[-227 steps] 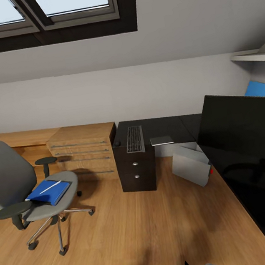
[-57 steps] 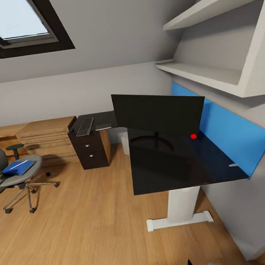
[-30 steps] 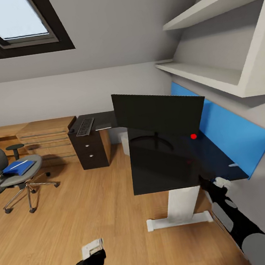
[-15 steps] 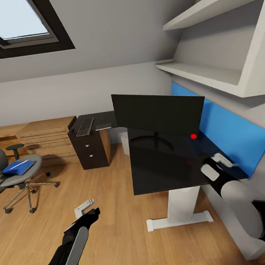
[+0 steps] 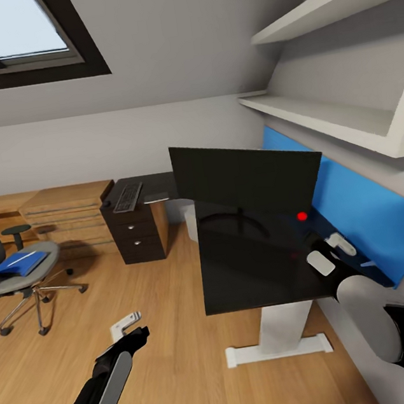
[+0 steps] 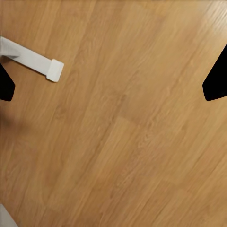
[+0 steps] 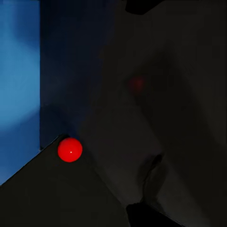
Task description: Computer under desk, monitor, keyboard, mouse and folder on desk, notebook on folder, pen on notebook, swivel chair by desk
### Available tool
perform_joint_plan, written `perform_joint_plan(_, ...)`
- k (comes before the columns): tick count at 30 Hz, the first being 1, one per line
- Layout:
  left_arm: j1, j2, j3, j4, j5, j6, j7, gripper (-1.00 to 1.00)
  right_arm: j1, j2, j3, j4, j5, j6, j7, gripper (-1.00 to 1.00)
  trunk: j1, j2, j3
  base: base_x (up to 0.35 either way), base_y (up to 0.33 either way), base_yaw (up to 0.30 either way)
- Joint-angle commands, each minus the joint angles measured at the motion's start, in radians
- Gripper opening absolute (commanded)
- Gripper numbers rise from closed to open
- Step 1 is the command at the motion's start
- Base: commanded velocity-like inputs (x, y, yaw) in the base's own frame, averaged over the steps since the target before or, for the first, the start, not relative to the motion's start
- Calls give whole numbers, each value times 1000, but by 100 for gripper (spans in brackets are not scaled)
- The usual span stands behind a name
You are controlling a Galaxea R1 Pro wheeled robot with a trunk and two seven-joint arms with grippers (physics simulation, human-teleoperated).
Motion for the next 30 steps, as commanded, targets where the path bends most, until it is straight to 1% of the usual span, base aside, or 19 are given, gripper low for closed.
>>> perform_joint_plan(1, -1, 1, -6, 0, 9, 1, 10, 100, -1, -4, 4, 0, -16, -4, -1, 100, 1, -1, -2, 306, 0, 0)
perform_joint_plan(2, -1, 1, -8, 2, 9, 1, 10, 100, -1, -9, 4, 0, -23, -4, -1, 100, 1, -1, -2, 306, 0, 0)
perform_joint_plan(3, -1, 1, -11, 5, 9, 0, 10, 100, -1, -16, 4, 0, -41, -3, -2, 100, 1, -1, -2, 308, -14, 0)
perform_joint_plan(8, -1, 2, -15, 9, 9, 0, 10, 100, 0, -29, 4, -2, -111, -3, -3, 100, 1, -1, -2, 298, -41, 0)
perform_joint_plan(9, -1, 2, -15, 9, 9, 0, 10, 100, 0, -35, 2, -3, -148, -2, -3, 100, 1, -1, -2, 185, -36, 0)
perform_joint_plan(13, -1, 2, -15, 10, 8, -1, 10, 100, 0, -60, -10, -6, -241, -2, -4, 100, 1, -1, -2, 109, -21, 0)
perform_joint_plan(14, -1, 2, -15, 11, 8, -1, 10, 100, 0, -71, -15, -11, -288, -2, -3, 100, 1, -1, -2, 48, -9, 0)
perform_joint_plan(18, -1, 4, -15, 11, 8, -1, 9, 100, 0, -84, -21, -37, -366, -2, -4, 100, 1, -1, -2, 29, -6, 0)
perform_joint_plan(19, -1, 4, -15, 11, 9, -1, 9, 100, 0, -89, -22, -58, -395, -2, -4, 100, 1, -1, -2, 13, -2, 0)
perform_joint_plan(21, -1, 5, -15, 11, 9, -1, 9, 100, 0, -92, -23, -77, -416, -3, -3, 100, 1, -1, -2, 9, -2, 0)
perform_joint_plan(25, -1, 5, -15, 11, 9, -1, 10, 100, 0, -92, -24, -87, -441, -4, -2, 100, 1, -1, -2, 5, -1, 0)
perform_joint_plan(30, -1, 4, -15, 12, 9, -1, 11, 100, 0, -90, -22, -60, -446, -8, 0, 100, 1, -1, -2, 15, 0, 0)
